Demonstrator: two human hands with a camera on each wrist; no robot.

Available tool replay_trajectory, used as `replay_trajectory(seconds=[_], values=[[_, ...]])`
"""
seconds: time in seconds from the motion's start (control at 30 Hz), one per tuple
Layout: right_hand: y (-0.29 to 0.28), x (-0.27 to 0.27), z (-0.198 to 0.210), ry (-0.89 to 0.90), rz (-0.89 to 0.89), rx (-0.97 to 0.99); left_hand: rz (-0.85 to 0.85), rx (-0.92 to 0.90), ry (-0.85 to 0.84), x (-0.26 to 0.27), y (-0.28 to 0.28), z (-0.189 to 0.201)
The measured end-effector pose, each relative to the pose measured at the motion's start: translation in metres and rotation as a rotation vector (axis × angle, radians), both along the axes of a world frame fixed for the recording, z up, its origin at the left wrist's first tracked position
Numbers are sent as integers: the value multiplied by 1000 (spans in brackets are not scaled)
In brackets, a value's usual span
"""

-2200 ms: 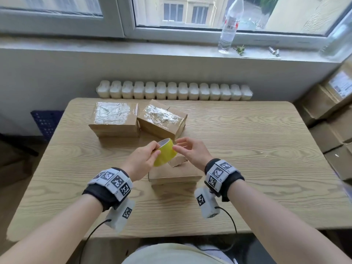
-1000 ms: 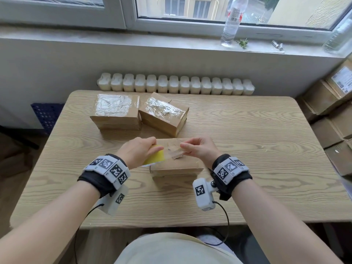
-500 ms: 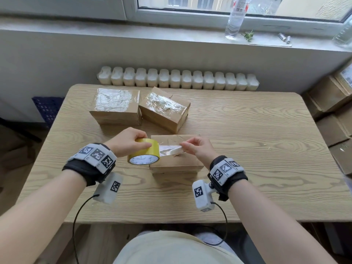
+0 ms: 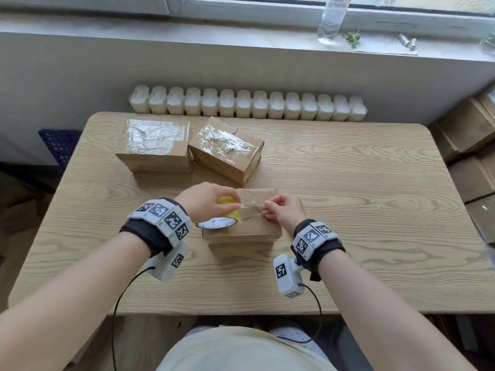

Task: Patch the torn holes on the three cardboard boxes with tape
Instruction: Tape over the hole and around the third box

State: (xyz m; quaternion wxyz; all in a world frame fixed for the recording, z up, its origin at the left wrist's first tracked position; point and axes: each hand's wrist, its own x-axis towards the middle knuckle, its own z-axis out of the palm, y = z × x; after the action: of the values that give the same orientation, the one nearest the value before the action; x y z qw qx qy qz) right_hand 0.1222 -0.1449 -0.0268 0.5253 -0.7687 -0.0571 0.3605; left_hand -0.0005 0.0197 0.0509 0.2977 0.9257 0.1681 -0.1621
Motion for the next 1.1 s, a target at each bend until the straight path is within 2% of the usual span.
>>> replay_trajectory(seconds=[0.17,0.33,0.4,0.5,0.67,0.83,1.1], values=[[-3,6,-2,-35,24,-42,-38,83,-8,10,-10,-5],[-7,9,0,-39,-4,-60,33,9,-35,11,-9,-6],[-8,10,0,-129,45,-140,33,12,-30,12,-10,-5],[-9,11,2,-370,211,-356,20,34,-16,15,-13,-2],[-11,8,1,-545,298,-445,-32,15,-21,18,-17,0],[-12,5,-1,-593,279,-427,-1,-84,-14,20,-13,-8],[-21,11,-11,-576,119,-366,160,-247,-148,16,-12,-18]])
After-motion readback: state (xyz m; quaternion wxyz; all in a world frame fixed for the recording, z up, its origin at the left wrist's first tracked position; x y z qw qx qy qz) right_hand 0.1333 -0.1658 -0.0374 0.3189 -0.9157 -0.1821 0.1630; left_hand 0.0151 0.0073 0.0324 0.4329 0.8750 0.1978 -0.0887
